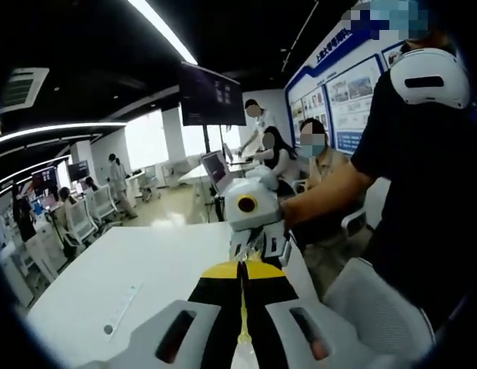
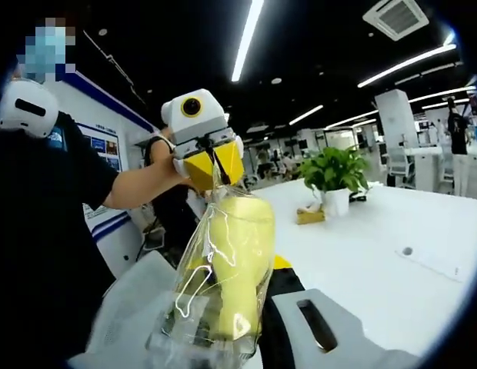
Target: Compare the silicone blocks by pressing each to a similar depth, holding the contact briefly, and releasing to observe deformation and rebound differences across the visible hardness samples.
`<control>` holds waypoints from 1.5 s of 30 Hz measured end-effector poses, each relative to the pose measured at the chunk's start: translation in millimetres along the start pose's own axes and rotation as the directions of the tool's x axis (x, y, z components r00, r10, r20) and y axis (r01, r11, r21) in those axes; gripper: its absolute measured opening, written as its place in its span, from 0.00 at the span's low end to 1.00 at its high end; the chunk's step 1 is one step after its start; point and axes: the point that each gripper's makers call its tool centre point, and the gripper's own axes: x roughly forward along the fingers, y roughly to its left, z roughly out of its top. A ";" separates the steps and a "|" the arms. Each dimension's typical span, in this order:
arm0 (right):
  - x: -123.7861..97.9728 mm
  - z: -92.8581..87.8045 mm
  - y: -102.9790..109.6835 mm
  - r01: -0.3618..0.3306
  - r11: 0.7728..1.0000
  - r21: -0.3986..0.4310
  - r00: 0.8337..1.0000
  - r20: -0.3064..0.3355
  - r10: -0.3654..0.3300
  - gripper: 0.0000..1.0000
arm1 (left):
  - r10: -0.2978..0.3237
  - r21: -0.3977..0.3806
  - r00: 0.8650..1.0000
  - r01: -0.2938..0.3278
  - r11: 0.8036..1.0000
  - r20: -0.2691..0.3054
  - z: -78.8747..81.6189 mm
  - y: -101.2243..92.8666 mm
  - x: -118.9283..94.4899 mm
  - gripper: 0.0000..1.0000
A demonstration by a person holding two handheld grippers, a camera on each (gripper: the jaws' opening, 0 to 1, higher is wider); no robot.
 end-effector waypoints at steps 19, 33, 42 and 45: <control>-1.9 -15.5 7.0 -0.013 1.000 0.025 1.000 -0.010 0.013 0.05 | -0.001 -0.040 1.000 0.001 0.999 0.001 -10.8 -10.0 2.6 0.00; 16.7 -21.8 7.9 -0.031 0.996 0.079 0.999 -0.027 0.034 0.06 | 0.036 -0.080 0.999 -0.036 0.996 0.002 -22.2 -9.7 -13.7 0.00; 10.6 -24.7 -4.9 0.037 0.996 0.080 0.999 -0.042 -0.034 0.30 | 0.055 -0.055 0.998 -0.053 0.997 0.026 -12.9 -4.0 -11.9 0.00; 8.1 -29.8 -4.8 0.047 0.995 0.088 0.998 -0.053 -0.043 0.36 | 0.064 -0.060 0.998 -0.063 0.996 0.023 -15.4 -0.2 -12.1 0.00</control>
